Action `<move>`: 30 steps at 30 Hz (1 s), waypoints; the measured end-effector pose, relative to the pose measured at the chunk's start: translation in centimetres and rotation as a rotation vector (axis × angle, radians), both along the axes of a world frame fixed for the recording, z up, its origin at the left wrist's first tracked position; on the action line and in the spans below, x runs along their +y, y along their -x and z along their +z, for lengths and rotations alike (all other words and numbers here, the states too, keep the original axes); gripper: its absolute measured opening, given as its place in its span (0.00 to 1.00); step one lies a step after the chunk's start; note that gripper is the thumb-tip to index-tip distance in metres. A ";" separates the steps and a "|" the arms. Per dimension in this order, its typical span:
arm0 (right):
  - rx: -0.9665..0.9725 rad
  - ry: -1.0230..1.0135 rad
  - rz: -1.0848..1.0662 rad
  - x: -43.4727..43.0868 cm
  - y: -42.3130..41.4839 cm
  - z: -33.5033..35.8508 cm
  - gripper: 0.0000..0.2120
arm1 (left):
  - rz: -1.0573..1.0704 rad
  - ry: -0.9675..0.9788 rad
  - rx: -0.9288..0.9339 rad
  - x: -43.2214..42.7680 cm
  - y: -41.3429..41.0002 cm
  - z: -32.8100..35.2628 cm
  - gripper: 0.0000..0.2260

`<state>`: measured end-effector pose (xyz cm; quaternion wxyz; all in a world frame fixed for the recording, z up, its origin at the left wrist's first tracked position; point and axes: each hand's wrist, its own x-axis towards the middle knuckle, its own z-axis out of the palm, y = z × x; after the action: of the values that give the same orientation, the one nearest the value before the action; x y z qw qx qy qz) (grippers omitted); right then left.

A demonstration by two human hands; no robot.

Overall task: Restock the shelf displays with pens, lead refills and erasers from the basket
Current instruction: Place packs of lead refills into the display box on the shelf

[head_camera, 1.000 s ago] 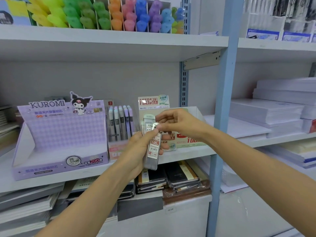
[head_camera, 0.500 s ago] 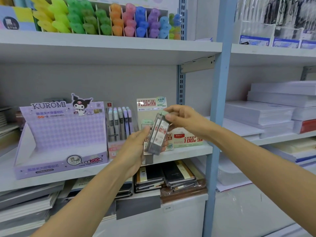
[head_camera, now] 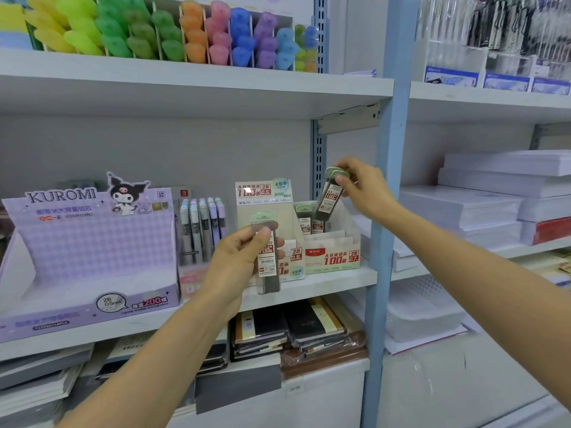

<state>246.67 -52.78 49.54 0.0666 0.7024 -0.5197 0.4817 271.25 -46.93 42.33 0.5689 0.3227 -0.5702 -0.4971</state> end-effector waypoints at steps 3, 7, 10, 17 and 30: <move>0.025 -0.033 0.003 -1.4 -0.5 -1.1 0.10 | -0.006 -0.018 0.020 -0.1 -0.1 0.0 0.10; 0.053 -0.047 -0.007 -2.5 -1.0 -1.9 0.11 | -0.010 -0.047 0.022 -0.4 -0.2 -0.1 0.09; 0.019 -0.010 -0.016 -2.7 -0.7 -1.4 0.12 | -0.021 -0.058 0.013 -0.6 -0.1 -0.1 0.09; 0.054 -0.042 -0.025 -3.0 0.0 -1.4 0.13 | -0.032 -0.044 0.014 -0.9 0.4 0.2 0.10; 0.031 -0.099 0.012 -2.2 -1.1 -2.0 0.16 | -0.002 -0.036 -0.021 -0.8 1.1 0.1 0.10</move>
<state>247.81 -54.97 47.57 0.0366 0.7153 -0.5376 0.4449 270.12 -47.74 42.38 0.5566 0.3374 -0.5673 -0.5045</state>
